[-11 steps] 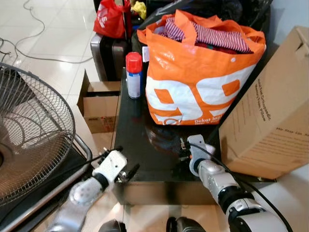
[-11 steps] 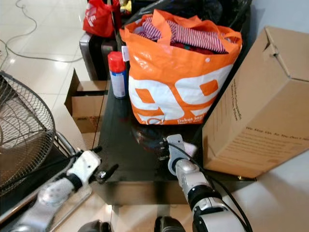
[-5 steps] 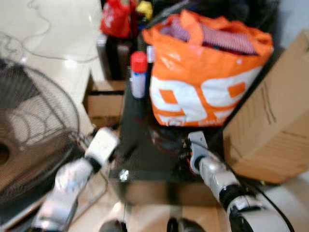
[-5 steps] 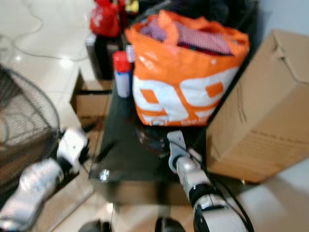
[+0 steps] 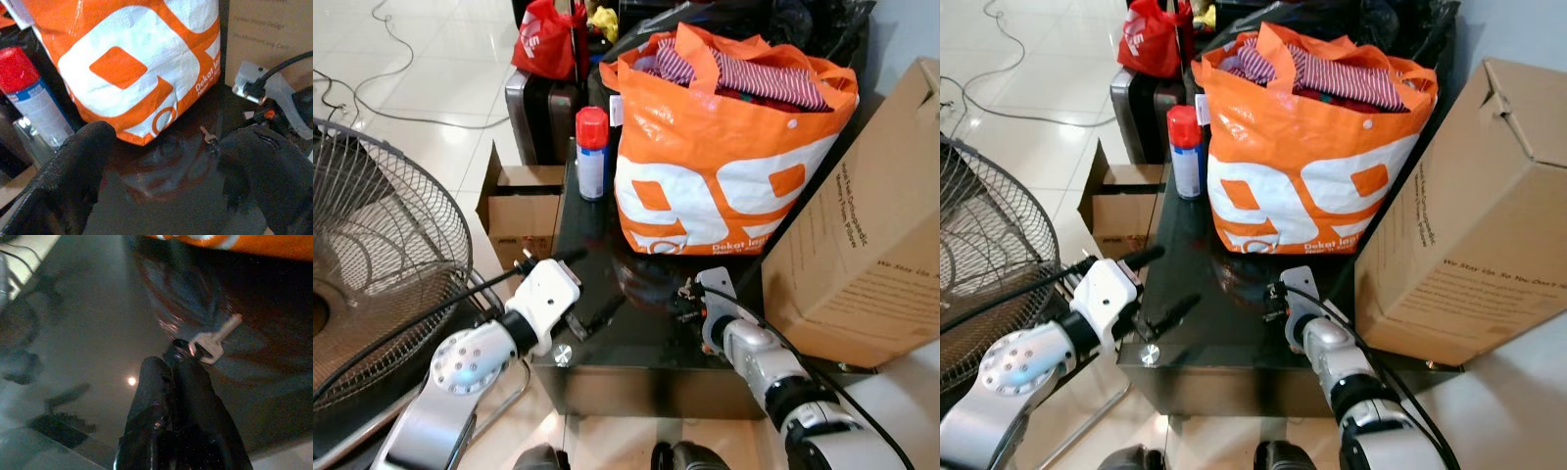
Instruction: Hang keys on a hook
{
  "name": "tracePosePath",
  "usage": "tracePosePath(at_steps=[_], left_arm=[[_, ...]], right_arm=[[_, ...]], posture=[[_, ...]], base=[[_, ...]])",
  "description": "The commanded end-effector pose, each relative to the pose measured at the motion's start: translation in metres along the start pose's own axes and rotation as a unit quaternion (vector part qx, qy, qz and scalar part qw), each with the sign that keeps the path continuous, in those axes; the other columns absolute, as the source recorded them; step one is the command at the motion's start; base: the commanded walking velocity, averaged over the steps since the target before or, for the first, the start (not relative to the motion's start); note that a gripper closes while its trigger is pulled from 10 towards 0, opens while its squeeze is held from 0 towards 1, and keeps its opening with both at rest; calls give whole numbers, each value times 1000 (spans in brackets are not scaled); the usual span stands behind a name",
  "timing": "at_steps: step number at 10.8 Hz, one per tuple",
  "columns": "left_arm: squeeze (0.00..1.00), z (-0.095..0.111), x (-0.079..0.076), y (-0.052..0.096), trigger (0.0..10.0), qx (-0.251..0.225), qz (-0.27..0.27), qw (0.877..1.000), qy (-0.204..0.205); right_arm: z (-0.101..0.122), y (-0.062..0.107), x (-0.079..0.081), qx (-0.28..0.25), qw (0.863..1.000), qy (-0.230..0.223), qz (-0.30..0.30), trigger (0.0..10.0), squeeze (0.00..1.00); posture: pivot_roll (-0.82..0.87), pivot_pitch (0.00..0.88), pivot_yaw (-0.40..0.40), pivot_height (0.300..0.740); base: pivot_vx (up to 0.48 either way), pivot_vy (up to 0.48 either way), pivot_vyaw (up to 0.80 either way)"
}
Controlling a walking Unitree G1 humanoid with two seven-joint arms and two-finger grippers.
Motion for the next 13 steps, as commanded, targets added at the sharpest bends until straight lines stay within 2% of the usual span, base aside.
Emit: tracePosePath(at_steps=[1,2,3,4,5,7,8,9,10,11,13], left_arm=[[0,-1,-3,2,10000,7,-7,1000,2],[0,-4,-4,3,10000,13,-5,1000,6],[0,-10,-7,6,10000,25,-8,1000,8],[0,-14,-9,8,10000,37,-14,999,5],[0,-20,-10,13,10000,50,-14,999,3],[0,-23,-8,17,10000,57,-10,998,6],[0,-26,-9,19,10000,62,-11,998,7],[0,-28,-10,21,10000,64,-12,998,9],[0,-29,-12,22,10000,67,-13,998,10],[0,-31,-13,23,10000,69,-14,997,12],[0,-35,-13,24,10000,72,-13,997,14]], right_arm=[[2,3,-4,-9,1000,-4,4,0,0],[2,3,-3,-9,1000,1,8,0,0],[3,3,3,-11,1000,15,24,10000,0],[5,3,9,-19,999,24,39,10000,1000],[10,1,14,-31,997,68,33,10000,1000],[17,-3,18,-38,994,101,22,10000,1000],[15,-7,25,-21,990,136,29,10000,1000],[13,-9,28,-10,988,153,26,10000,1000],[8,-11,24,13,984,179,6,10000,1000],[2,-11,20,33,980,195,-10,10000,0],[2,-11,19,33,982,188,-11,10000,0]], posture=[[34,82,-63,740],[32,86,-62,740],[35,95,-63,740],[36,100,-63,740],[39,111,-63,740],[43,126,-63,740],[45,136,-63,740],[46,147,-64,740],[48,151,-65,740],[49,155,-68,740],[49,157,-69,740]], base=[[0,0,0],[0,0,0],[0,0,0],[0,0,0],[0,0,0],[0,0,0],[0,0,0],[0,0,0],[0,0,0],[0,0,0],[0,0,0]])
Point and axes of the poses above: a point about 5 cm out from each wrist's last joint towards the gripper, its own y axis pointing back from the gripper into the wrist, its own z axis along the axis of the wrist's last joint, x = y × z, the point moved 5 cm from there along -y, pointing out of the wrist towards the gripper, and after that the axes turned 3 degrees about -y, right-handed, at the moved point
